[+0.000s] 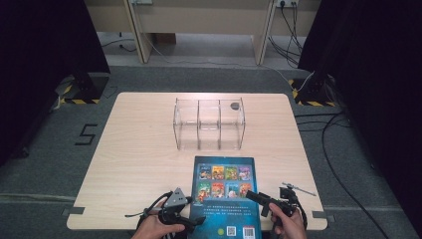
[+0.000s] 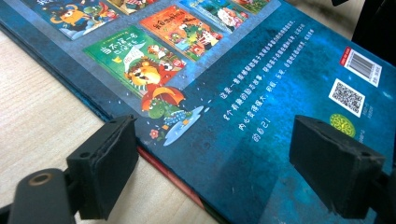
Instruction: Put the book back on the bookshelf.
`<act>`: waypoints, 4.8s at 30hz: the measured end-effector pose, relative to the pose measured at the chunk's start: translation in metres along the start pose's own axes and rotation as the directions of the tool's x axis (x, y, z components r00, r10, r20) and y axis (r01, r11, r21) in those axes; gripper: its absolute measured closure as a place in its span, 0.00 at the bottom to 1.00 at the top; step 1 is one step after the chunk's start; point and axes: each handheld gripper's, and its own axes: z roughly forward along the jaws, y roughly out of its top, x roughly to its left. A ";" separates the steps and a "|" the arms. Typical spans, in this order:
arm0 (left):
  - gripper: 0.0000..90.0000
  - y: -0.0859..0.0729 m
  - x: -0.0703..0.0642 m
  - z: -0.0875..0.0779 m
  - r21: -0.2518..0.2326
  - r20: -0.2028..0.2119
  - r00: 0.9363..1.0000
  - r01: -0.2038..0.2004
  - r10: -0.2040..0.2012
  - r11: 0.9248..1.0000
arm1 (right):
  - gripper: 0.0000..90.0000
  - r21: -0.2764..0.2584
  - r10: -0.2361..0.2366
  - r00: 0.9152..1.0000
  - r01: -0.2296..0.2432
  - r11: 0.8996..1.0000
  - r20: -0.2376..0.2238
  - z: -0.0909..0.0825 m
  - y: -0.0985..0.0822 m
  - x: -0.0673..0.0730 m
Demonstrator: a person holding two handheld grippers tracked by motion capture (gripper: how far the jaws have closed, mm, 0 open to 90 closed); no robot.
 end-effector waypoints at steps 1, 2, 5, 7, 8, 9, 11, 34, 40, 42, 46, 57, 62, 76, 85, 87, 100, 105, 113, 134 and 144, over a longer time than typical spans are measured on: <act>0.16 0.000 0.000 0.000 -0.001 -0.003 1.000 -0.002 0.002 1.000 | 0.19 0.000 0.000 1.000 0.000 1.000 0.000 0.000 0.000 0.000; 0.16 0.000 0.000 0.000 -0.006 0.005 1.000 0.003 -0.003 1.000 | 0.26 0.004 0.078 0.995 -0.077 0.997 -0.057 0.001 -0.001 -0.004; 0.19 0.000 -0.002 0.002 -0.008 -0.006 1.000 -0.011 0.011 1.000 | 0.47 0.095 0.195 0.971 -0.183 0.979 -0.141 0.017 -0.016 -0.004; 0.20 0.000 -0.001 0.001 -0.004 -0.008 1.000 -0.016 0.016 1.000 | 0.37 0.100 0.136 0.982 -0.123 0.987 -0.128 0.018 -0.014 0.002; 0.20 0.000 0.000 0.001 -0.005 -0.009 1.000 -0.016 0.016 1.000 | 0.40 0.125 0.084 0.990 -0.069 0.990 -0.116 0.017 -0.011 0.006; 0.20 0.000 0.002 0.000 -0.005 0.000 1.000 -0.008 0.008 1.000 | 0.57 0.159 -0.032 0.995 0.047 0.986 -0.096 0.016 -0.010 0.003; 0.20 0.000 0.002 0.000 -0.002 -0.002 1.000 -0.017 0.017 1.000 | 0.59 0.180 -0.117 0.990 0.131 0.975 -0.085 0.014 -0.009 0.004; 0.15 0.003 0.012 -0.004 0.004 0.058 0.997 0.057 -0.058 0.998 | 0.59 0.034 -0.573 0.809 0.581 0.813 -0.129 -0.006 -0.011 0.039; 0.17 0.008 0.015 -0.001 0.028 0.119 0.989 0.087 -0.089 0.996 | 0.61 -0.001 -0.625 0.766 0.632 0.775 -0.150 -0.008 -0.010 0.045; 0.18 0.014 0.017 -0.003 0.059 0.122 0.988 0.085 -0.092 0.995 | 0.62 -0.013 -0.656 0.737 0.663 0.748 -0.162 -0.008 -0.009 0.049; 0.22 0.015 0.016 -0.007 0.064 0.114 0.991 0.067 -0.074 0.996 | 0.66 0.005 -0.647 0.734 0.662 0.750 -0.206 -0.007 -0.006 0.051; 0.24 0.019 0.011 -0.010 0.067 0.093 0.996 0.006 -0.012 0.998 | 0.74 0.131 -0.542 0.750 0.624 0.771 -0.379 0.013 0.004 0.051; 0.24 0.020 0.011 -0.011 0.068 0.094 0.996 0.004 -0.010 0.998 | 0.79 0.176 -0.514 0.746 0.624 0.761 -0.424 0.017 0.006 0.050; 0.26 0.021 0.015 -0.031 -0.102 0.107 0.994 0.019 -0.008 0.995 | 0.87 -0.028 -0.530 0.761 0.562 0.827 -0.373 -0.002 -0.004 0.065; 0.28 0.021 0.017 -0.028 -0.124 0.108 0.994 0.029 -0.016 0.992 | 0.87 -0.198 -0.578 0.750 0.543 0.816 -0.321 -0.015 0.005 0.072; 0.27 0.023 0.012 -0.026 -0.113 0.088 0.996 0.025 -0.015 0.993 | 0.88 -0.196 -0.589 0.734 0.558 0.807 -0.337 -0.013 0.002 0.076; 0.34 0.026 0.013 -0.033 -0.094 0.059 0.997 0.060 -0.055 0.994 | 0.88 -0.100 -0.555 0.753 0.560 0.823 -0.353 -0.010 0.005 0.072; 0.35 0.028 0.008 -0.030 -0.103 0.073 0.997 0.043 -0.036 0.994 | 0.87 -0.004 -0.510 0.761 0.555 0.832 -0.400 0.002 0.001 0.067; 0.35 0.028 0.014 -0.032 -0.127 0.079 0.995 0.065 -0.055 0.990 | 0.89 0.026 -0.435 0.800 0.488 0.872 -0.413 0.010 -0.001 0.063; 0.30 0.021 0.033 -0.038 -0.153 0.097 0.987 0.143 -0.129 0.978 | 0.91 -0.289 -0.628 0.739 0.563 0.774 -0.244 -0.020 0.024 0.078; 0.29 0.014 0.035 -0.029 -0.018 0.037 0.996 0.081 -0.081 0.997 | 0.90 -0.314 -0.726 0.676 0.666 0.676 -0.129 -0.021 0.022 0.077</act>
